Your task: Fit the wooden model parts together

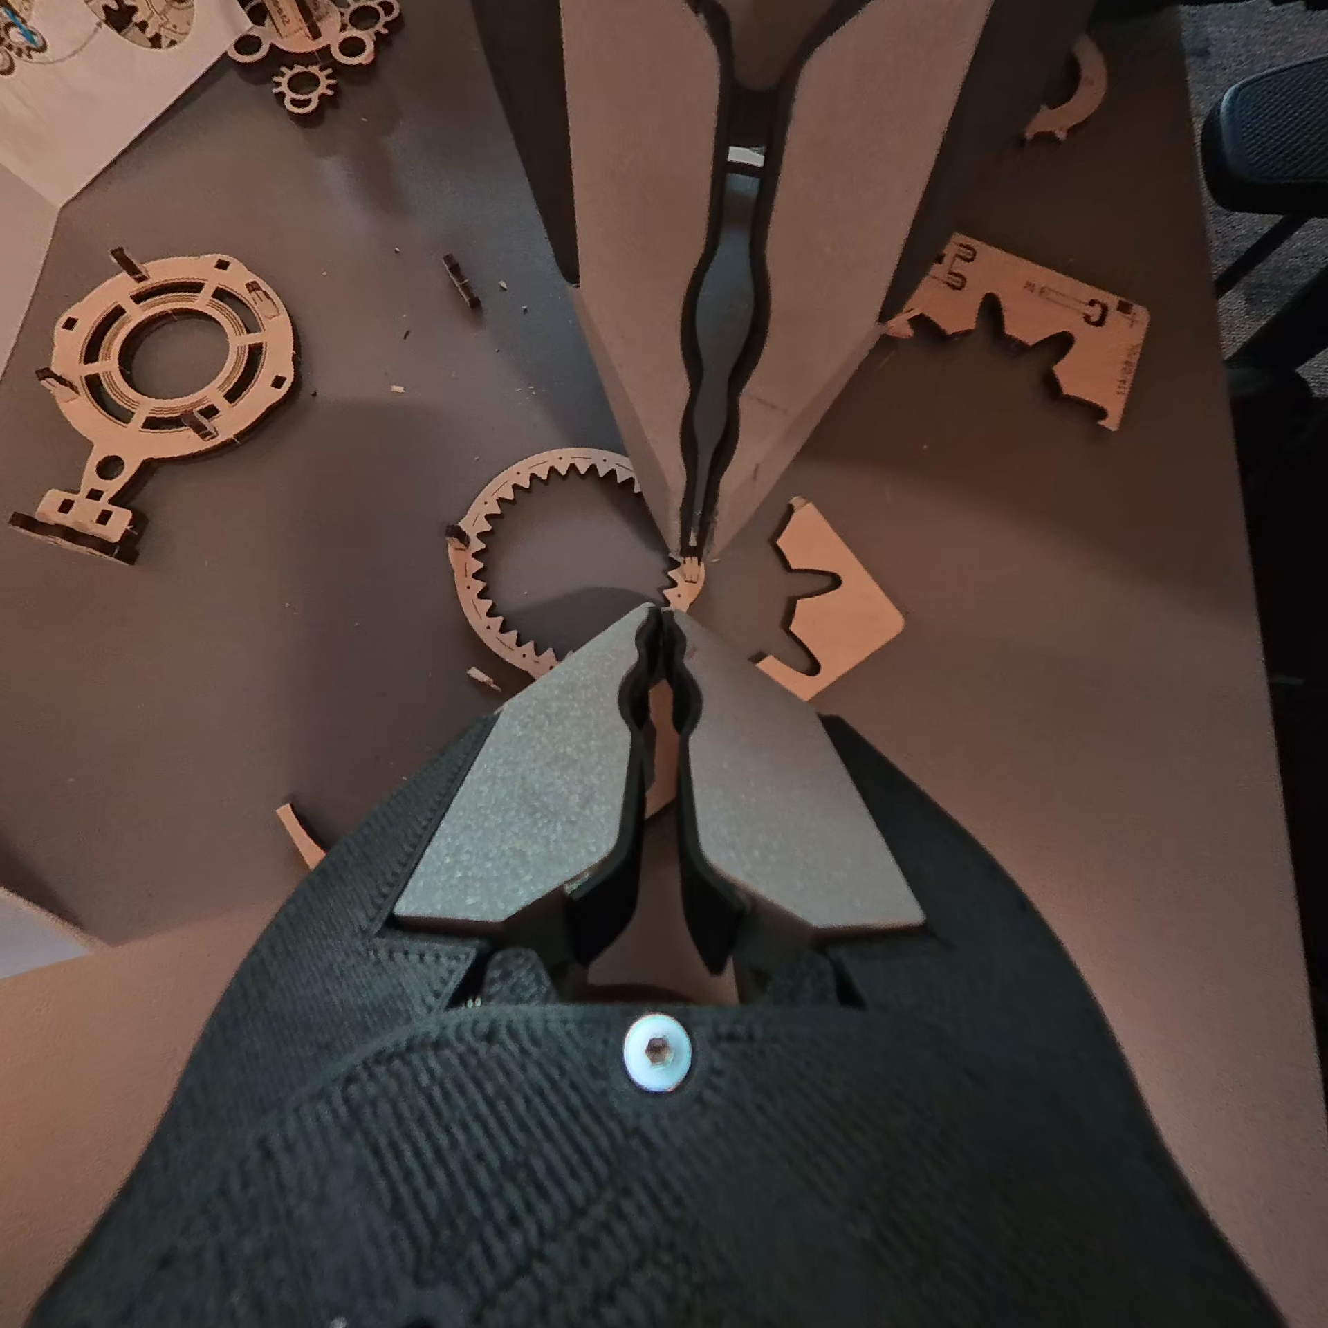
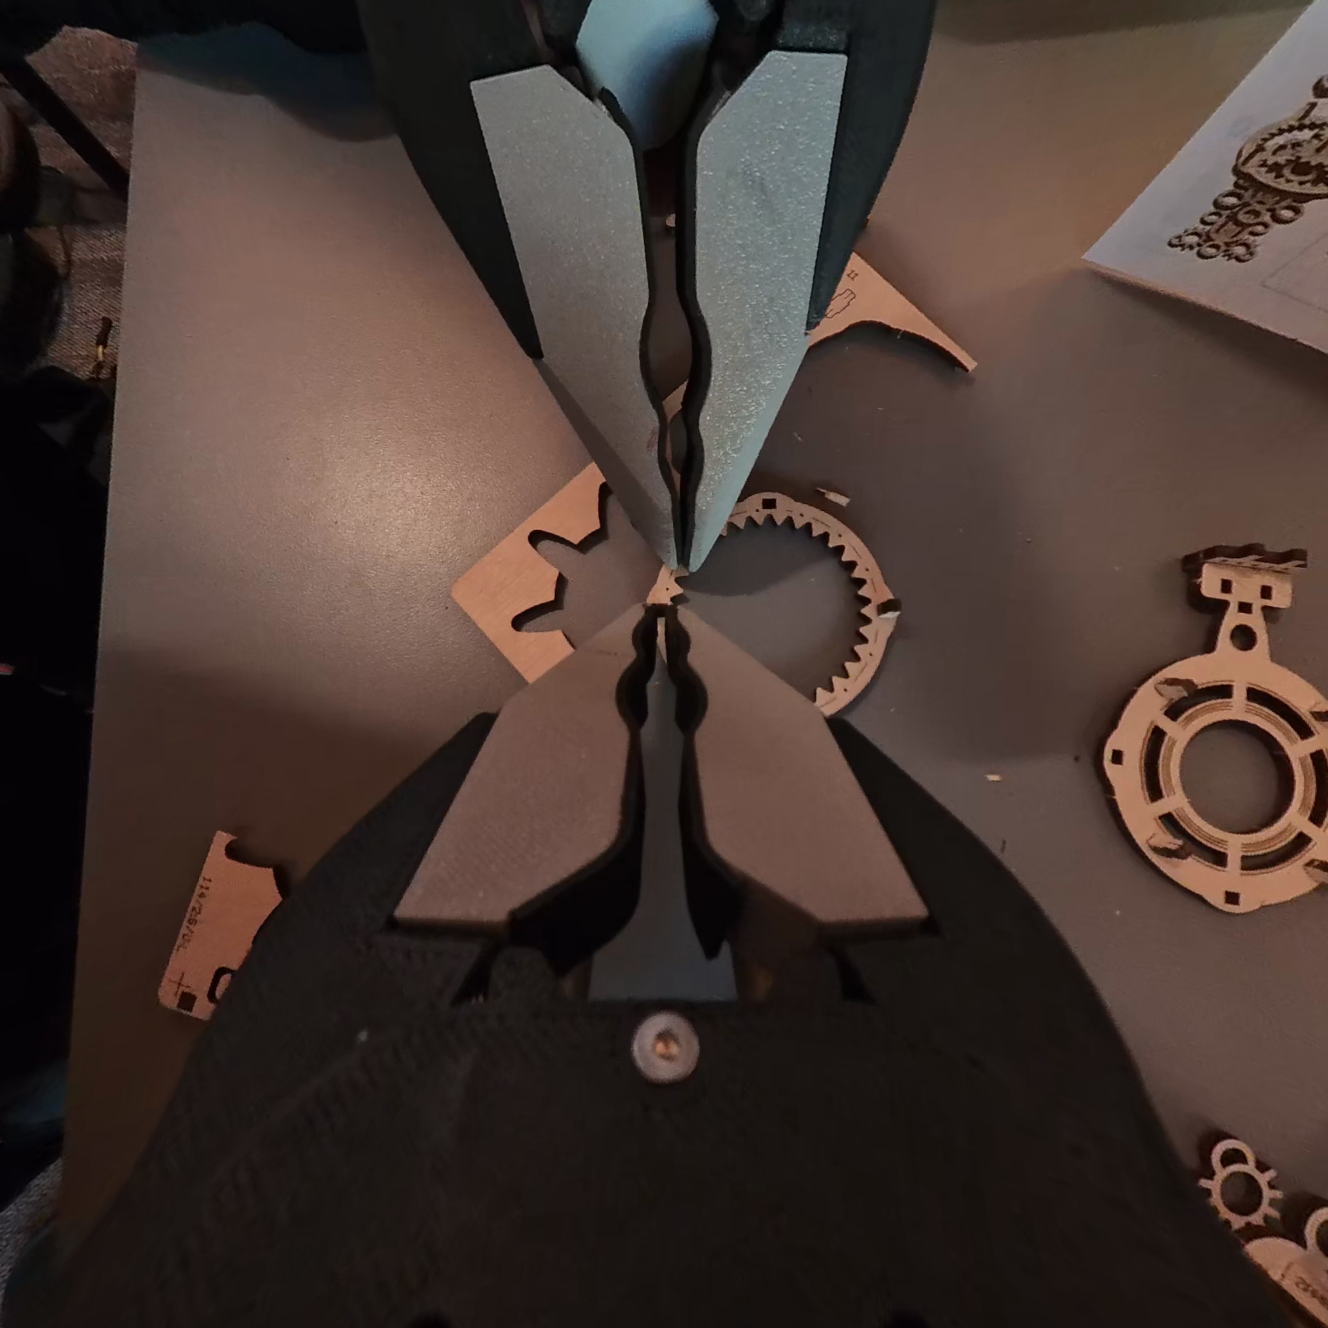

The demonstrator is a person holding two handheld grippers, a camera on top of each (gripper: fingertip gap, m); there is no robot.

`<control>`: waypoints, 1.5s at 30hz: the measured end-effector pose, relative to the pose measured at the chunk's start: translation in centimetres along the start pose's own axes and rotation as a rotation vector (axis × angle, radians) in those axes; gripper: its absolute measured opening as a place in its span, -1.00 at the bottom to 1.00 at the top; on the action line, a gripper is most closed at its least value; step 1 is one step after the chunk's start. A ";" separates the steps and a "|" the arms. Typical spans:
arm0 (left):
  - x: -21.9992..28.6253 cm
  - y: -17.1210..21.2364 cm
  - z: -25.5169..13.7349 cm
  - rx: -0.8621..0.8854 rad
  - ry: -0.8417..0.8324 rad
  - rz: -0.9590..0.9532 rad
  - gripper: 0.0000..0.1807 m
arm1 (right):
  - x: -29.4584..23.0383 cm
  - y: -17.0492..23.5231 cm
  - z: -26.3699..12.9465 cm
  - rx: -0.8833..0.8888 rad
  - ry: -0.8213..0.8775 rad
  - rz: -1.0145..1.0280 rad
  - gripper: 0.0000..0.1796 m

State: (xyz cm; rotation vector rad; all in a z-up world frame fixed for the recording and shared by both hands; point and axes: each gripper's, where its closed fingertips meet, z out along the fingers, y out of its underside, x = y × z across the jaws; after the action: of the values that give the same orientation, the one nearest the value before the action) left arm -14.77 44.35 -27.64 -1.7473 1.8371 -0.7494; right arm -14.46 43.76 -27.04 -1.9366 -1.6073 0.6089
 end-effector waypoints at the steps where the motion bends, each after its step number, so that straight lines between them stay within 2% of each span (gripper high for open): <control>1: 0.0 0.0 0.0 0.000 0.000 0.001 -1.00 | 0.0 0.0 0.0 0.000 0.000 0.000 -1.00; 18: 0.0 0.0 0.0 0.000 -0.001 0.004 -1.00 | 0.2 0.1 0.1 -0.036 0.021 -0.034 -1.00; 45: 0.3 -0.8 -0.5 0.042 0.022 -0.013 -1.00 | 0.5 -0.3 0.6 -0.276 0.005 -0.163 -1.00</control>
State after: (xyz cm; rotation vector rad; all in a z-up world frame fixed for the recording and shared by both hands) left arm -14.58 44.09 -26.74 -1.7327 1.8128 -0.8099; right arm -14.95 44.34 -27.27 -1.9669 -1.9069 0.3293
